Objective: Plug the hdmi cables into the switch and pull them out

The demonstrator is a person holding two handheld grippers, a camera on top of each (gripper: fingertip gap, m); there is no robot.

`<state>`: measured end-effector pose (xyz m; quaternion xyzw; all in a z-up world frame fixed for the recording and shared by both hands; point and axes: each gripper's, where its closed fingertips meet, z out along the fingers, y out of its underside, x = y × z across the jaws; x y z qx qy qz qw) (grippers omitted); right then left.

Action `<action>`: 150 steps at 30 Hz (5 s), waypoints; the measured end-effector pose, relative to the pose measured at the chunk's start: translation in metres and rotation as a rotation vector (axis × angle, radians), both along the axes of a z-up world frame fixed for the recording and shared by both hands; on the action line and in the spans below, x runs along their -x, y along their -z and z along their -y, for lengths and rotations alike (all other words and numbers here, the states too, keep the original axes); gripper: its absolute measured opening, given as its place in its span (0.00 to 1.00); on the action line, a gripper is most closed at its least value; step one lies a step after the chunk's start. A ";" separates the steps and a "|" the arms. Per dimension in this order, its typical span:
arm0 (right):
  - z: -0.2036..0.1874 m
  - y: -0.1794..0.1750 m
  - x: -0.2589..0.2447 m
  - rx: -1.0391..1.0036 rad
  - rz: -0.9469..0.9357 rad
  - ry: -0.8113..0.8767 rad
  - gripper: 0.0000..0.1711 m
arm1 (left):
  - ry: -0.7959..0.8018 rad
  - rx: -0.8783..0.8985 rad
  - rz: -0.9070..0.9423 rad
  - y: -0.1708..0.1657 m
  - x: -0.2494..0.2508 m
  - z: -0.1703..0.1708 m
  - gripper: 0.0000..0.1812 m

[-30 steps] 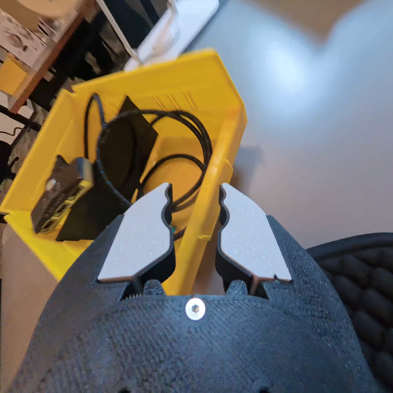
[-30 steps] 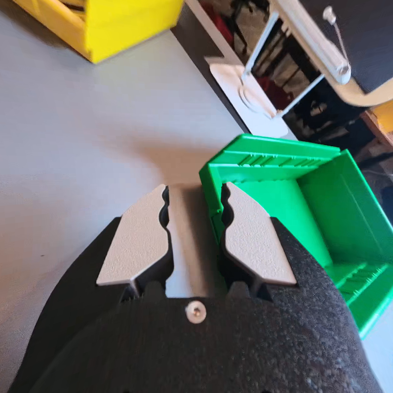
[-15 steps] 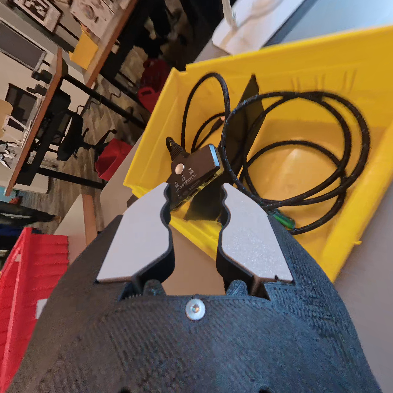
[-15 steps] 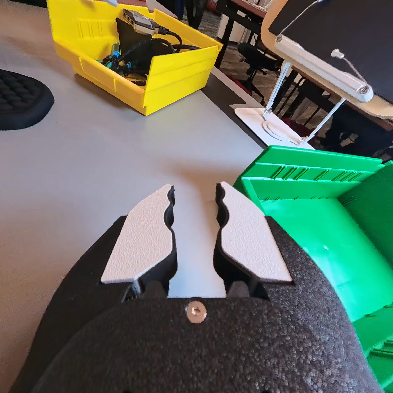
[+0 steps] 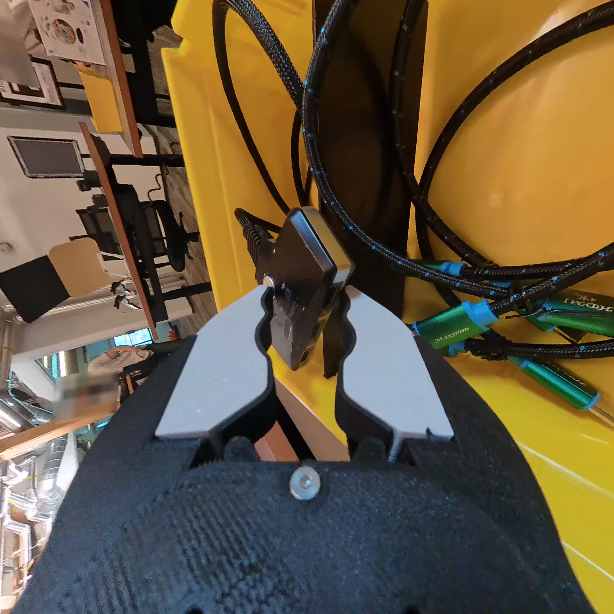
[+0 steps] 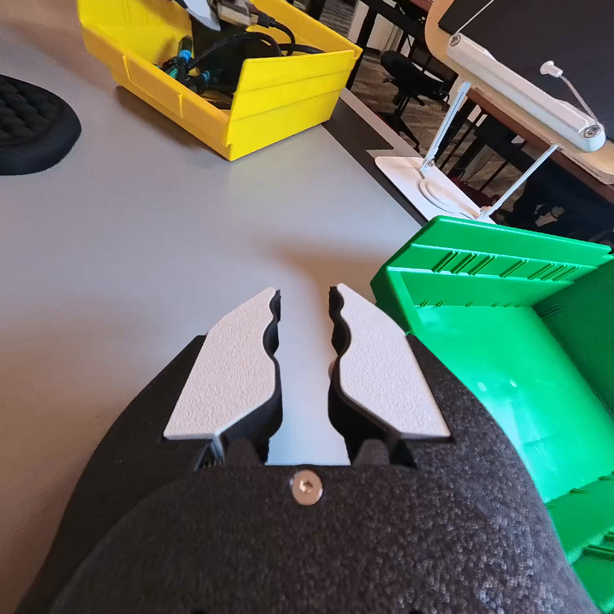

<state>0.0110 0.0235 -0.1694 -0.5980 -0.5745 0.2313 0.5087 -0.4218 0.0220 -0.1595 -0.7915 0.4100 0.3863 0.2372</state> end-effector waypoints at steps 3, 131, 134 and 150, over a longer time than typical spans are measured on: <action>0.001 0.002 0.001 0.000 0.008 -0.002 0.16 | 0.014 -0.033 0.005 -0.002 -0.001 0.000 0.20; -0.024 -0.156 0.044 -0.121 -0.144 -0.210 0.13 | -0.124 -0.596 0.615 -0.146 -0.067 -0.011 0.04; -0.025 -0.154 0.045 -0.125 -0.135 -0.205 0.13 | 0.010 -0.843 0.753 -0.199 -0.085 -0.001 0.04; -0.015 -0.164 0.047 -0.157 -0.184 -0.219 0.13 | 0.534 -0.494 1.516 -0.203 -0.264 -0.008 0.04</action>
